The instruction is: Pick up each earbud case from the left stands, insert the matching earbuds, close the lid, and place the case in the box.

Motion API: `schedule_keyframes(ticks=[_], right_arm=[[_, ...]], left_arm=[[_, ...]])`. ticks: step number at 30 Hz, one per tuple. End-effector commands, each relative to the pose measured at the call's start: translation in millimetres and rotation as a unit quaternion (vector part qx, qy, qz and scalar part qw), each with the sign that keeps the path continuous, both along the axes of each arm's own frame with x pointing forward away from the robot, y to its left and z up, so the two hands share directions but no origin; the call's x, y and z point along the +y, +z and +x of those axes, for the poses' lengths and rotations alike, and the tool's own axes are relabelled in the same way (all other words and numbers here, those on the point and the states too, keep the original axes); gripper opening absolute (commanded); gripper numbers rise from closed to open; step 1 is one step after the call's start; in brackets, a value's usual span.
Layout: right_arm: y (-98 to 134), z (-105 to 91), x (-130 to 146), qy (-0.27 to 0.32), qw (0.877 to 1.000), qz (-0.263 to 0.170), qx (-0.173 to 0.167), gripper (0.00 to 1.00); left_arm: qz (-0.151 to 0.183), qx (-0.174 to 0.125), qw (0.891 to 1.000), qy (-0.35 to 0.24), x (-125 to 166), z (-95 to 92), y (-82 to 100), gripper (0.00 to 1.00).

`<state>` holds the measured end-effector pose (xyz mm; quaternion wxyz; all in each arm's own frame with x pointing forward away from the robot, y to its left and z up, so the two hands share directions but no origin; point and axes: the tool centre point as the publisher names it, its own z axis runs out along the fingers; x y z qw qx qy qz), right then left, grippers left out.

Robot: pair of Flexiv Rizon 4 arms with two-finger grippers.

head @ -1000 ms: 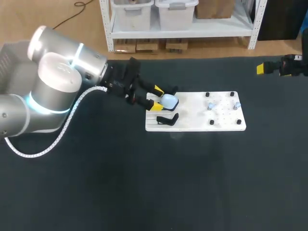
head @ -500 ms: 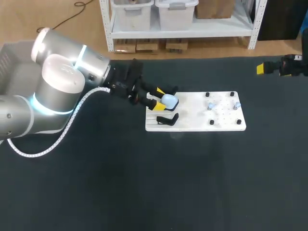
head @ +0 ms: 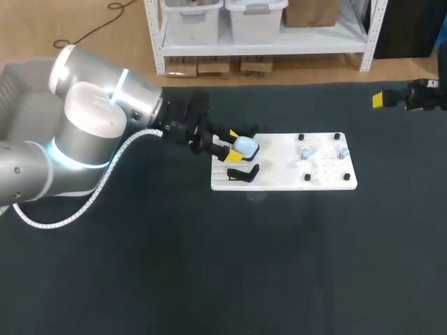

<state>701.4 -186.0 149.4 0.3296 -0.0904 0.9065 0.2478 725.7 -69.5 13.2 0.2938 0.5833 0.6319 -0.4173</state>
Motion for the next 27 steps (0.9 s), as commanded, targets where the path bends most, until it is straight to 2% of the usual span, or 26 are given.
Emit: schedule_keyframes(ticks=[1,5,11,12,13,14,18,20,27], right_arm=[[0,-0.5,0,-0.001,1.000,-0.001,0.000,1.00],[0,-0.5,0,-0.001,1.000,-0.001,0.000,1.00],[0,-0.5,0,-0.001,1.000,-0.001,0.000,1.00],[0,-0.5,0,-0.001,1.000,-0.001,0.000,1.00],[0,-0.5,0,-0.001,1.000,-0.001,0.000,1.00],[0,-0.5,0,-0.001,1.000,-0.001,0.000,1.00],[0,-0.5,0,-0.001,1.000,-0.001,0.000,1.00],[0,-0.5,0,-0.001,1.000,-0.001,0.000,1.00],[0,-0.5,0,-0.001,1.000,-0.001,0.000,1.00]], left_arm=[[-0.002,-0.001,1.000,0.001,-1,0.7,-0.7,0.57],[-0.004,-0.003,1.000,0.002,-3,1.3,-0.5,0.56],[-0.005,-0.005,1.000,0.003,-3,1.4,-1.0,0.44],[-0.003,-0.009,1.000,0.002,-4,0.9,-1.7,0.32],[-0.003,-0.011,1.000,0.002,-3,0.4,-2.1,0.10],[-0.003,-0.012,1.000,0.002,-3,0.0,-2.3,0.00],[-0.004,-0.015,1.000,0.000,-1,-3.2,-0.4,0.00],[-0.014,-0.016,1.000,-0.001,2,-5.5,6.3,0.00],[-0.075,-0.028,0.997,-0.006,19,-18.9,57.4,0.00]])
